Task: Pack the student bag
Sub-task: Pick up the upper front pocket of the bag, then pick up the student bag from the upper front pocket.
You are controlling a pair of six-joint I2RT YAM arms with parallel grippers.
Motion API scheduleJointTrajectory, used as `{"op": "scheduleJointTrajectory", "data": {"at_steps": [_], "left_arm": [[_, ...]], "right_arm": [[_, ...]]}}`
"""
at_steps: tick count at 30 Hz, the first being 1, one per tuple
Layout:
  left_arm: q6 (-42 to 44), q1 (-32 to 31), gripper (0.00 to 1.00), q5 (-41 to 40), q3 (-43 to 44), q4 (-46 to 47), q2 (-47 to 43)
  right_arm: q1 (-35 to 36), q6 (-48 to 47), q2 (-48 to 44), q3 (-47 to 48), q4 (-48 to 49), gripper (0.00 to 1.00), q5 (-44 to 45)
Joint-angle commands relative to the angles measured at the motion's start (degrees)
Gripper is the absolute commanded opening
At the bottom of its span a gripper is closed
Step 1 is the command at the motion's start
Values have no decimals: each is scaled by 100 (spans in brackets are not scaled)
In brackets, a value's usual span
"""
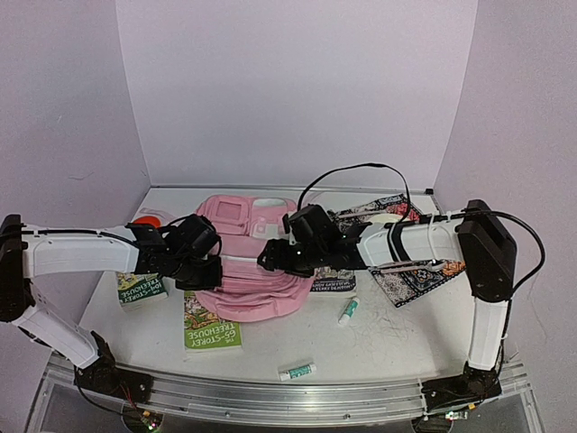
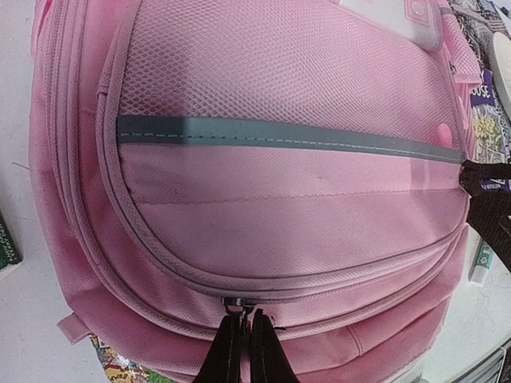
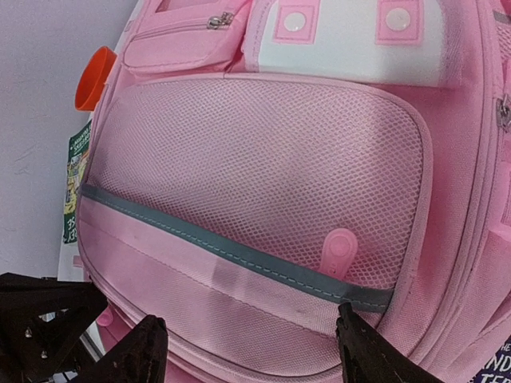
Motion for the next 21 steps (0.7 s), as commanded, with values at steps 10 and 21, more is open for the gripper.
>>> {"op": "scheduleJointTrajectory", "data": {"at_steps": [10,21], "left_arm": [[336,1,0,81,500,-116,-242],[584,-1,0,325,753,-129,-203]], "right_arm": [[-95,325,-396,-314,-663,78,495],[-91,221,-415,-80,-639,79,-115]]}}
